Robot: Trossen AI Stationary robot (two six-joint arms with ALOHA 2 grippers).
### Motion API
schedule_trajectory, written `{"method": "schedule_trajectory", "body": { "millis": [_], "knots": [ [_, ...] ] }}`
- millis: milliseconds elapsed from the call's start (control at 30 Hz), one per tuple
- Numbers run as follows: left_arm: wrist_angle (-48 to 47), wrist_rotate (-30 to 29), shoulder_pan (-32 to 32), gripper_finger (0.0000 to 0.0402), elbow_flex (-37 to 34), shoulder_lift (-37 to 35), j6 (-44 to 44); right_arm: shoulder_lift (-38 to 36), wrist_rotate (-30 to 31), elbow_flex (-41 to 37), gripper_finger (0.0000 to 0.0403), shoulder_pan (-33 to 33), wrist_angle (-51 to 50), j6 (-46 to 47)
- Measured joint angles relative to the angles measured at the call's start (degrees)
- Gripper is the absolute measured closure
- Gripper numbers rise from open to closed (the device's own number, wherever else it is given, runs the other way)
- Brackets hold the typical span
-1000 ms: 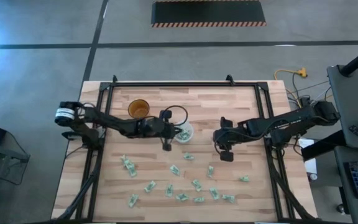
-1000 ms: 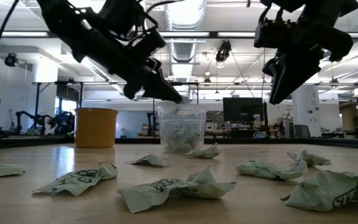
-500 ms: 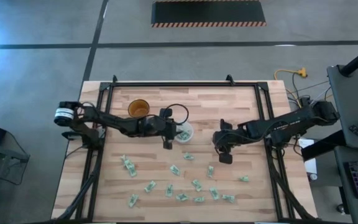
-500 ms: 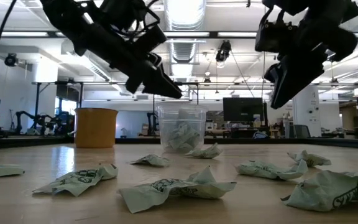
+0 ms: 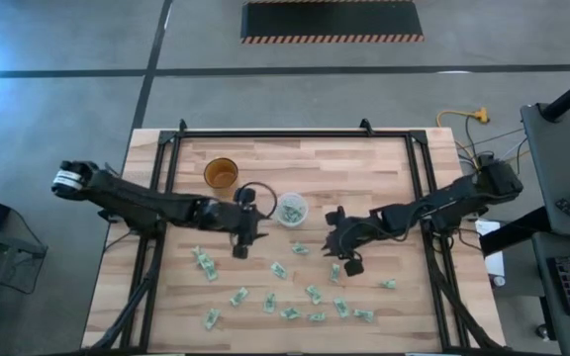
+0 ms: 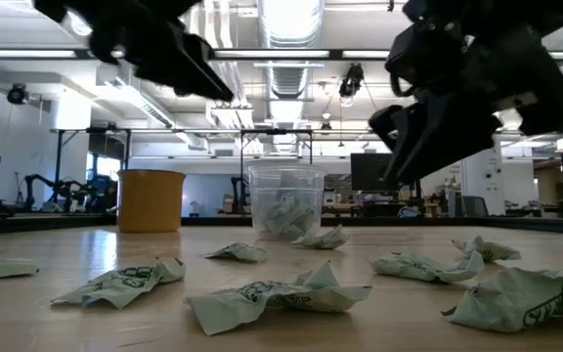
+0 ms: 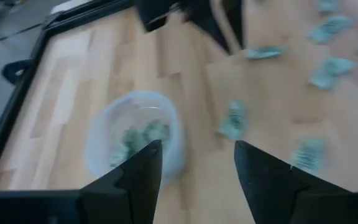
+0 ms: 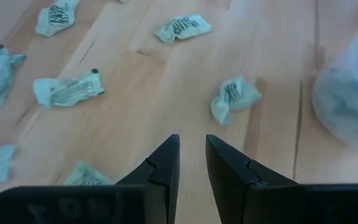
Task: Pick and place Stevia / Truvia into bins
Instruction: Put the stevia packet into the transparent container
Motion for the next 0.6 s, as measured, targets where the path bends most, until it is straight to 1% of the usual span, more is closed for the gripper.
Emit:
{"method": "schedule_trajectory", "body": {
  "millis": [133, 267, 333, 433, 533, 600],
  "knots": [
    [-4.2, -0.36, -4.77, 0.0217, 0.0, -3.32, -2.76, 4.44, 0.12, 2.42, 0.0335, -0.02, 2.23, -3.08],
    [-7.64, -3.52, -8.85, 0.0217, -0.08, -4.76, -5.33, 9.48, 0.15, 5.08, 0.0335, 0.0, 2.51, -5.19],
    [-7.66, -5.57, -10.26, 0.0217, -0.08, -4.84, -5.81, 11.48, 0.51, 6.28, 0.0335, -0.11, 2.06, -6.35],
    [-8.51, -7.75, -11.58, 0.0217, -0.07, -4.84, -5.86, 13.85, 3.8, 8.15, 0.0335, -0.13, 1.89, -6.91],
    [-8.64, -7.75, -11.7, 0.0216, -0.07, -4.84, -5.83, 14.83, 7.19, 10.08, 0.0335, -0.19, -0.26, -6.9],
    [-8.7, -7.81, -11.68, 0.0216, -0.07, -4.84, -5.86, 14.66, 7.77, 10.89, 0.0335, -0.2, -2.65, -6.62]
  ]
}}
